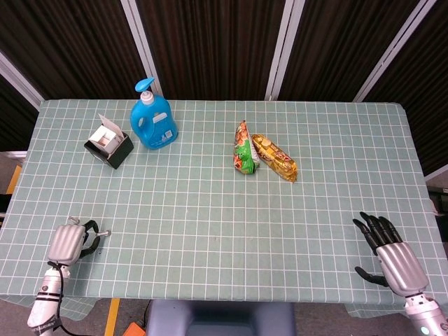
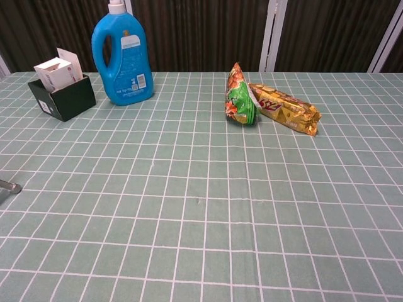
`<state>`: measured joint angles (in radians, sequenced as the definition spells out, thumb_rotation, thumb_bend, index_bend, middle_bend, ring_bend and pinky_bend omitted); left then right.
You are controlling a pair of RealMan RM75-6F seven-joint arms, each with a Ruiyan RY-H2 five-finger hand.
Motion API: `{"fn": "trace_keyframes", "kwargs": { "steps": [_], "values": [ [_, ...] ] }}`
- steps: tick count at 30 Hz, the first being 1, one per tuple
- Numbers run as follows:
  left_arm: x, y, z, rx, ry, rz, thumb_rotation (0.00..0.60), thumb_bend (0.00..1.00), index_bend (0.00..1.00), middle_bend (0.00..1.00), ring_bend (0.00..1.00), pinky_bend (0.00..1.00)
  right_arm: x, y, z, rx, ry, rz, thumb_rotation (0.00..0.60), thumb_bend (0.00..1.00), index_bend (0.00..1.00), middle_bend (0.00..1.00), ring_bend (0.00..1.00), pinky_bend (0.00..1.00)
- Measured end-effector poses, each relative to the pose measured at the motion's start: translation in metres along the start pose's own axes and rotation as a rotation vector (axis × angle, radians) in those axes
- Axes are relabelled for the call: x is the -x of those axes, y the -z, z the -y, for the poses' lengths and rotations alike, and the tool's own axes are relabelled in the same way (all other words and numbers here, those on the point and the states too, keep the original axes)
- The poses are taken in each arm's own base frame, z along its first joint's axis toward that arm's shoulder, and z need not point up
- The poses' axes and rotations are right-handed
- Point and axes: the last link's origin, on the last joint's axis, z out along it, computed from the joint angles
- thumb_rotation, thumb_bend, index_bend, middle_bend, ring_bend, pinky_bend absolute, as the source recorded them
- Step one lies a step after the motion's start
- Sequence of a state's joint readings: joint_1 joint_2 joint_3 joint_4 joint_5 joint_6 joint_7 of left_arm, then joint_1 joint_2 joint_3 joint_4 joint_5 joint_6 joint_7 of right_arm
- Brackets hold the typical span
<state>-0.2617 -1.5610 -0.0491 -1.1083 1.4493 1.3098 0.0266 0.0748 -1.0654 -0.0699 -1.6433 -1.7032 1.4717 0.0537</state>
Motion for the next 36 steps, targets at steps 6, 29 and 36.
{"fn": "trace_keyframes", "kwargs": {
  "steps": [6,29,36],
  "values": [
    [-0.002,-0.005,-0.009,0.024,-0.009,0.018,0.600,0.39,0.56,1.00,1.00,1.00,0.000,0.000,-0.001,0.002,0.000,0.001,0.600,0.27,0.00,0.00,0.00,0.00],
    [-0.008,-0.010,-0.014,0.038,-0.005,0.003,0.600,0.38,0.41,1.00,1.00,1.00,0.000,0.000,0.000,0.004,0.004,-0.004,0.600,0.27,0.00,0.00,0.00,0.00],
    [-0.025,0.007,-0.013,0.038,0.033,-0.100,0.600,0.38,0.07,0.70,0.69,0.76,-0.001,0.001,0.000,0.002,0.005,-0.008,0.600,0.27,0.00,0.00,0.00,0.00]
  ]
}}
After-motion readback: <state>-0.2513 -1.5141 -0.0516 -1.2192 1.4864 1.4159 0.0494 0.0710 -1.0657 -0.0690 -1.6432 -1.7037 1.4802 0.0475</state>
